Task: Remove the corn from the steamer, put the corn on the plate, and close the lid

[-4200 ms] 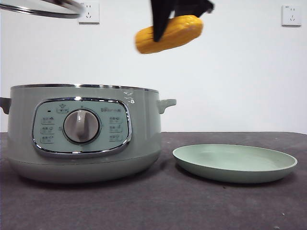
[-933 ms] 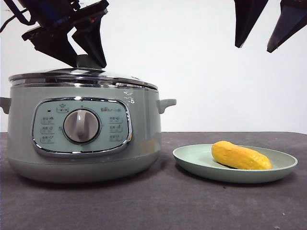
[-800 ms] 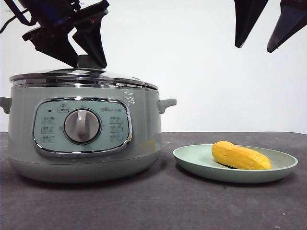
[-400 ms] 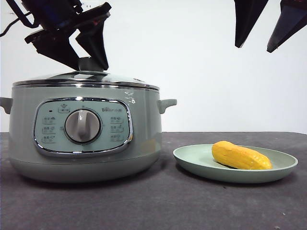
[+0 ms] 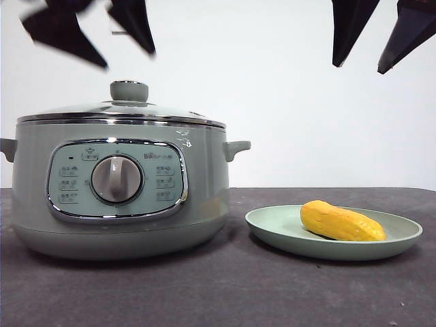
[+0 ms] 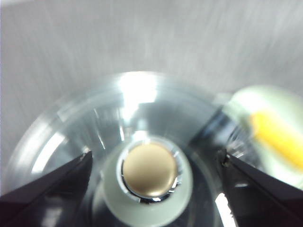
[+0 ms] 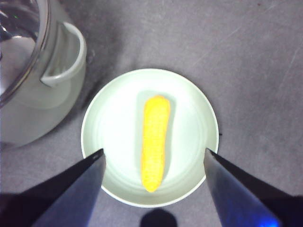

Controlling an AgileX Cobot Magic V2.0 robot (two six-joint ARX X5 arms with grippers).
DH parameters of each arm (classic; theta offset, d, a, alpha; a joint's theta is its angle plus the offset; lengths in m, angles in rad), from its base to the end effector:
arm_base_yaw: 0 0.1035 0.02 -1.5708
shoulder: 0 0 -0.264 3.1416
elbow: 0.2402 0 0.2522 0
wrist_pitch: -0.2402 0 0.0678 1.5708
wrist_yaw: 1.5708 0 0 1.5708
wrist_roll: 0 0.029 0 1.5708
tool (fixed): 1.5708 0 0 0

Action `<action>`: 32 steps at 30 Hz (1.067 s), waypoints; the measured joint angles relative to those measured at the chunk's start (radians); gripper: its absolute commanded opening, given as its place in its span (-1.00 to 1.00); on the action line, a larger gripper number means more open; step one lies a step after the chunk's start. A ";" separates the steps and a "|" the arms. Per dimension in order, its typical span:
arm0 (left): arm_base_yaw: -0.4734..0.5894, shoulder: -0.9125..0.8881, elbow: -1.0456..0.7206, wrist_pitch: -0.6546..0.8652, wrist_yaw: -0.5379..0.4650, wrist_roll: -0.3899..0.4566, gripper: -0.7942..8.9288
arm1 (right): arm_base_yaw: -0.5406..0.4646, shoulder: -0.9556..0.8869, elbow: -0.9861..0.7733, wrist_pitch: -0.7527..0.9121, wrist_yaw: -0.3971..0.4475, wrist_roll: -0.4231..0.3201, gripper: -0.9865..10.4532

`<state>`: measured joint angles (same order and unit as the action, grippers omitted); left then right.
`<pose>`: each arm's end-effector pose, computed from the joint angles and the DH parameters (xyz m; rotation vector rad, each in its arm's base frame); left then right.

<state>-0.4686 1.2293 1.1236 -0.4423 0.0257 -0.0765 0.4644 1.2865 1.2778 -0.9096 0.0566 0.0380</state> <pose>0.2353 -0.1200 0.3356 0.0484 0.5577 -0.4605 0.2244 0.1106 0.3379 -0.2031 0.8995 0.3613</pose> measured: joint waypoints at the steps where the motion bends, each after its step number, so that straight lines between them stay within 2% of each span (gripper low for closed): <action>1: 0.000 -0.035 0.000 -0.002 0.000 0.000 0.06 | 0.000 -0.002 0.000 0.005 0.000 0.000 -0.23; 3: 0.000 -0.097 0.000 -0.022 0.000 0.000 0.03 | 0.000 -0.011 0.000 0.011 0.000 -0.001 -0.26; 4: 0.000 -0.127 0.000 -0.039 0.000 0.000 -0.09 | 0.000 -0.019 0.000 0.013 0.000 -0.001 -0.35; 8: 0.000 -0.224 0.000 -0.125 0.000 0.002 -0.90 | 0.000 -0.071 -0.001 0.013 0.000 -0.002 -0.78; 9: 0.000 -0.241 0.000 -0.145 -0.002 0.006 -0.84 | 0.000 -0.088 -0.003 0.018 0.000 -0.004 -0.83; 11: 0.000 -0.269 0.000 -0.185 -0.032 0.014 -0.85 | 0.000 -0.136 -0.021 0.039 0.000 -0.005 -0.85; 15: 0.000 -0.312 -0.012 -0.212 -0.101 0.025 -0.85 | 0.000 -0.277 -0.129 0.175 0.000 -0.004 -0.85; 18: -0.012 -0.414 -0.120 -0.156 -0.124 0.032 -0.85 | 0.000 -0.495 -0.335 0.371 0.000 0.005 -0.85; 23: -0.015 -0.618 -0.363 -0.043 -0.154 0.041 -0.85 | 0.000 -0.785 -0.619 0.505 0.026 0.030 -0.85; 26: -0.015 -0.684 -0.442 -0.022 -0.154 0.042 -0.84 | 0.000 -0.853 -0.668 0.489 0.026 0.061 -0.82; 32: -0.015 -0.690 -0.444 -0.120 -0.154 0.042 -0.84 | 0.000 -0.854 -0.667 0.497 0.051 0.117 -0.82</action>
<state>-0.4839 0.5392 0.6800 -0.5625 -0.1284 -0.0345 0.4644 0.4328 0.6106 -0.4122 0.1078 0.1547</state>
